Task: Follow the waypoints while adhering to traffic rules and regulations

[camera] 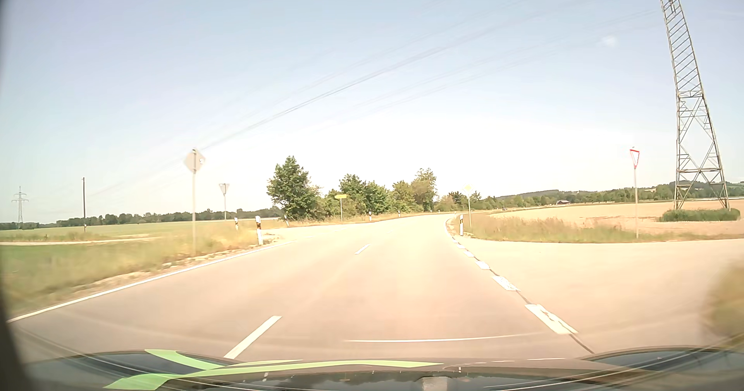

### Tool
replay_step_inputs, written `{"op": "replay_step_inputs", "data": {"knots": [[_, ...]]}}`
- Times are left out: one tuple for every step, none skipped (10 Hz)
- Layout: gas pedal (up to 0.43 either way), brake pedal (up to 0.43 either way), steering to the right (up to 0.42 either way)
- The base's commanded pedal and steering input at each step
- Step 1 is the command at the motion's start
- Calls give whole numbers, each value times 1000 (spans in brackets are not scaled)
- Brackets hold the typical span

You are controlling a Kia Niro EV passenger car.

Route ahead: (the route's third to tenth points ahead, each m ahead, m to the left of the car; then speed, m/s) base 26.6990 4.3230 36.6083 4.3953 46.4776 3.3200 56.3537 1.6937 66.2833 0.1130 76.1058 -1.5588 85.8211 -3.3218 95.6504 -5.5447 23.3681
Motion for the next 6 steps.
{"op": "replay_step_inputs", "data": {"knots": [[138,0,13],[138,0,13],[138,0,13],[138,0,13],[138,0,13],[138,0,13]]}}
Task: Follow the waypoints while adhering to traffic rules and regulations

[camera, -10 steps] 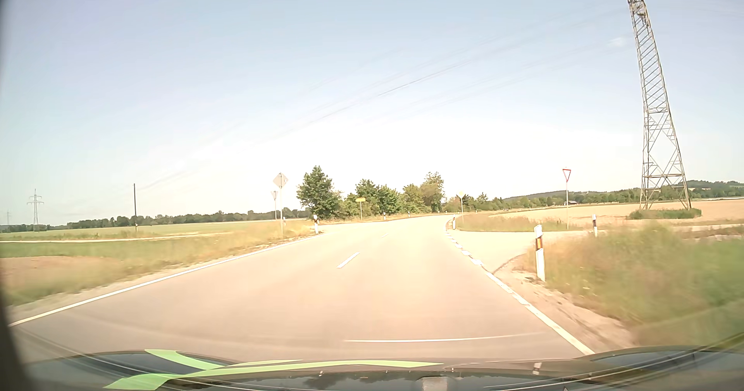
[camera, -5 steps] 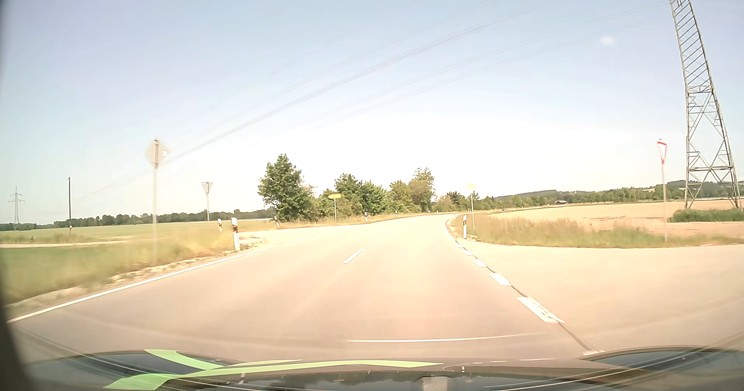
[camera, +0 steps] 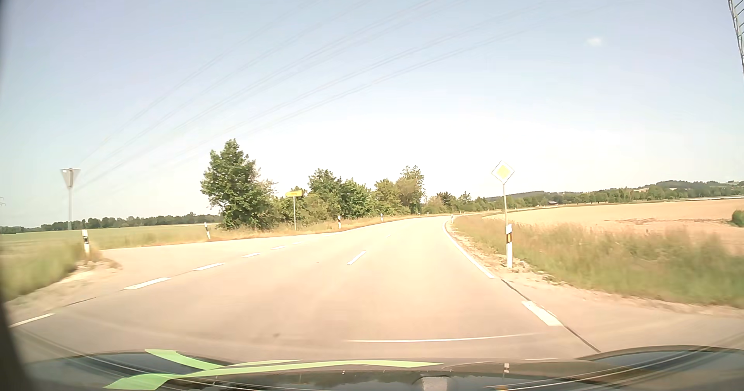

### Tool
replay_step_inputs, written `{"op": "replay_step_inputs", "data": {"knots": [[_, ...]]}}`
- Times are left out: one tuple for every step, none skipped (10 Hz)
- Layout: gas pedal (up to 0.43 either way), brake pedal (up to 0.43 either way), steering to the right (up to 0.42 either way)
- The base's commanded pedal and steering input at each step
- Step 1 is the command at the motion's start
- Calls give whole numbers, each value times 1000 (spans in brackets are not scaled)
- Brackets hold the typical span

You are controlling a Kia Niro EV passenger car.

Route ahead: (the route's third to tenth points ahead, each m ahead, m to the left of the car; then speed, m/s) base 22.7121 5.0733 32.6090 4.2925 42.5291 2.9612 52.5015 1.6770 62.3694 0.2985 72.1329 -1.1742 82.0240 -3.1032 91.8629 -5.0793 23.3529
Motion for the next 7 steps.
{"op": "replay_step_inputs", "data": {"knots": [[138,0,13],[138,0,13],[157,0,14],[169,0,14],[177,0,14],[189,0,14],[197,0,14]]}}
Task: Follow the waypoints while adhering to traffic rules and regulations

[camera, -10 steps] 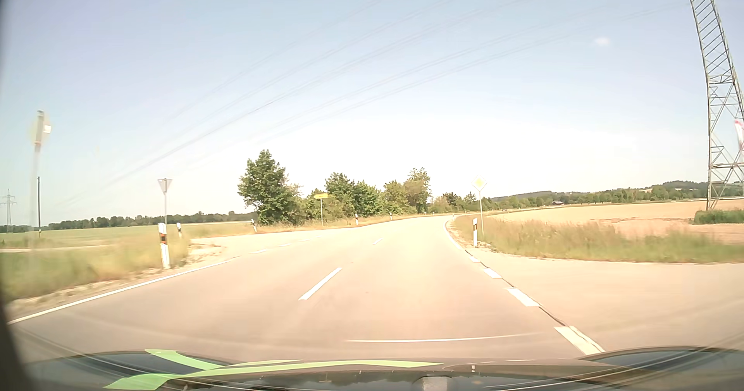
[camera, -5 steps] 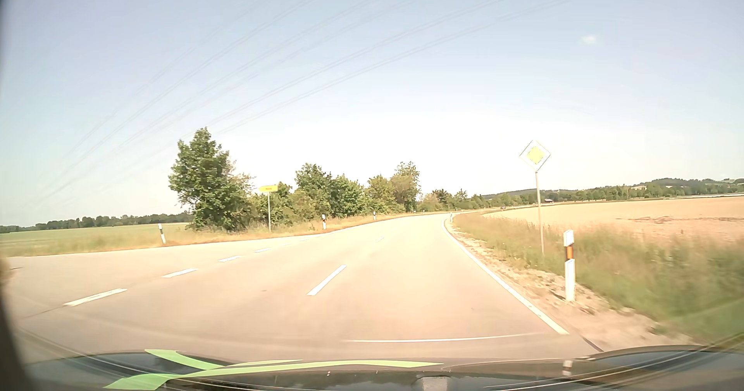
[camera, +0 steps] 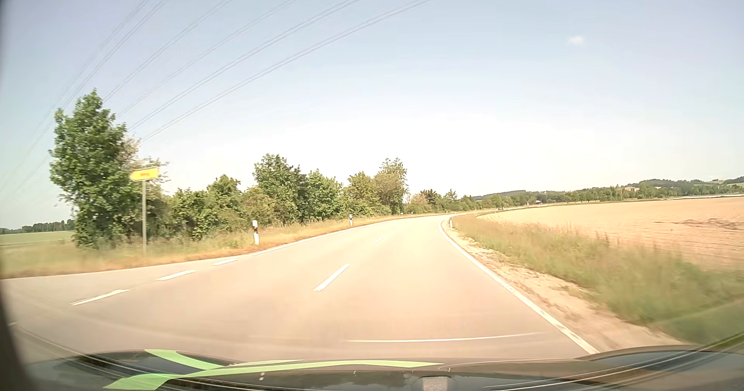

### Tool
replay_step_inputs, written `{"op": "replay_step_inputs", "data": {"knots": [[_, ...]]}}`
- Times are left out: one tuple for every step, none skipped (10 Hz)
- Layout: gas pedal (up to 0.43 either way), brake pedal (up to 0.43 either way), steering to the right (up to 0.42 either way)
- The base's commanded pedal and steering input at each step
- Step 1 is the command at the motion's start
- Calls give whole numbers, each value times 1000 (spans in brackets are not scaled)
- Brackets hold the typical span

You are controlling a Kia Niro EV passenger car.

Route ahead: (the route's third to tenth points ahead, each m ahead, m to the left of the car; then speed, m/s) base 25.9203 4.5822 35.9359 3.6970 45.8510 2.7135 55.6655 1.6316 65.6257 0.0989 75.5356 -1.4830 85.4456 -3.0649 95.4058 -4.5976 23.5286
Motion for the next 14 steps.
{"op": "replay_step_inputs", "data": {"knots": [[197,0,14],[197,0,14],[197,0,14],[197,0,14],[197,0,12],[197,0,10],[197,0,10],[197,0,10],[209,0,9],[209,0,9],[209,0,6],[209,0,5],[209,0,5],[220,0,5]]}}
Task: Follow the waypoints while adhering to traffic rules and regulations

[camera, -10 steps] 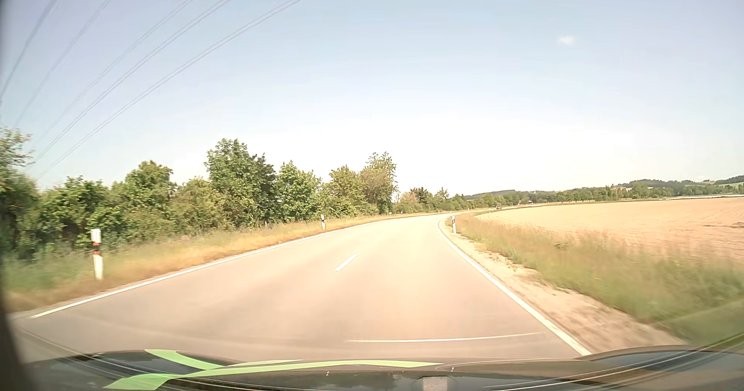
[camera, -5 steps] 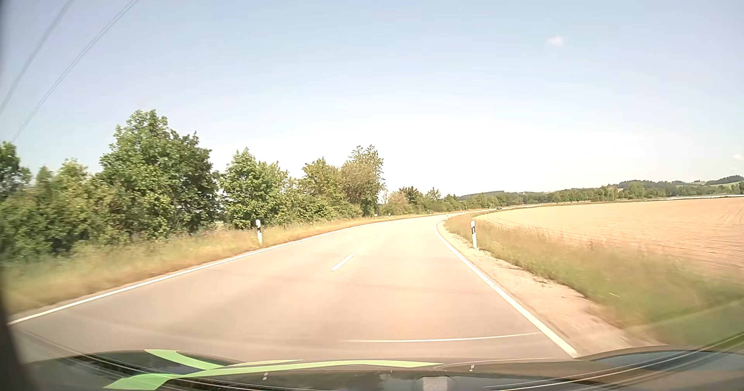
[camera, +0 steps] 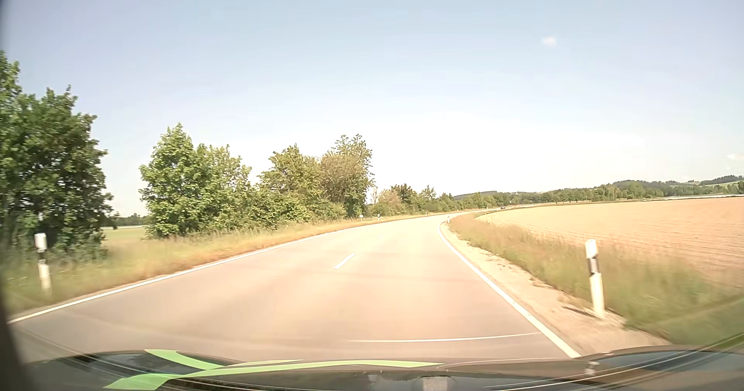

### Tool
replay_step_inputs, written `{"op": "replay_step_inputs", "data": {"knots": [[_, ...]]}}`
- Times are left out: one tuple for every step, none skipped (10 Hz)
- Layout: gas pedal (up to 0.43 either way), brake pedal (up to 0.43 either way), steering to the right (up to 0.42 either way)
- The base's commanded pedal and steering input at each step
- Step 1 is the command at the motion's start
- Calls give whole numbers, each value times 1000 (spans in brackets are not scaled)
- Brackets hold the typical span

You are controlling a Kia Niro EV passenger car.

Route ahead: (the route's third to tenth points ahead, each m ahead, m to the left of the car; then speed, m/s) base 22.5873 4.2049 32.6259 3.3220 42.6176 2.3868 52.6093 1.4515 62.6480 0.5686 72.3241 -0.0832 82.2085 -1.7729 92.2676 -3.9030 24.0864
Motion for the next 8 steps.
{"op": "replay_step_inputs", "data": {"knots": [[220,0,6],[220,0,7],[220,0,9],[220,0,9],[220,0,9],[220,0,10],[220,0,11],[220,0,11]]}}
